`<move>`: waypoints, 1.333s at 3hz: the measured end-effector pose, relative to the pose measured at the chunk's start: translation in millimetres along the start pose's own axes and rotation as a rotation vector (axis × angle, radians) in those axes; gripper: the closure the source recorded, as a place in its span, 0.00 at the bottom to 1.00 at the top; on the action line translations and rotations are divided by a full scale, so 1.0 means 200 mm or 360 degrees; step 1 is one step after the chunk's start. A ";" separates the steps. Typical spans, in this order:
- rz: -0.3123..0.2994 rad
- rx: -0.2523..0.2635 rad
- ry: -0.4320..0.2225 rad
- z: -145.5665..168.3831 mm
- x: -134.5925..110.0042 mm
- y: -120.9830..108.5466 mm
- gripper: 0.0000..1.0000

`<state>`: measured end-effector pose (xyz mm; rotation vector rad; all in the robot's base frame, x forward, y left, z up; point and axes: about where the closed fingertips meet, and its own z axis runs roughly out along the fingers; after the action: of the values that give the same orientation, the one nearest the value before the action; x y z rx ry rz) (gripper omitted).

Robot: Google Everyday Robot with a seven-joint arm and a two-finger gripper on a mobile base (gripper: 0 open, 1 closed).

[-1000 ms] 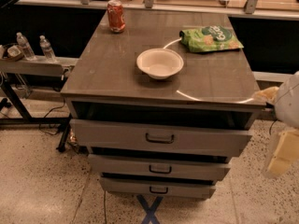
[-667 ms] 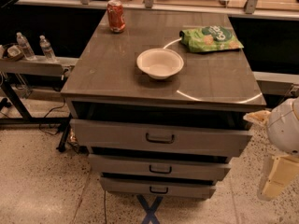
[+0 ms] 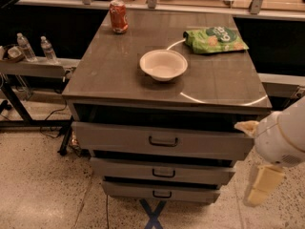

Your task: Open top drawer

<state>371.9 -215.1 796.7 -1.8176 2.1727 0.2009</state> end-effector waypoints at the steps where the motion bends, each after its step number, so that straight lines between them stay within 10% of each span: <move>1: -0.0029 0.0052 -0.0060 0.23 -0.07 -0.06 0.00; 4: -0.0097 0.0137 -0.0108 0.65 -0.20 -0.37 0.03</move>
Offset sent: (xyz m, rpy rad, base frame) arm 0.0645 0.0528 -0.0765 0.0575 -0.1352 0.0269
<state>468.9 -152.7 693.3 -1.7998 2.0450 0.1511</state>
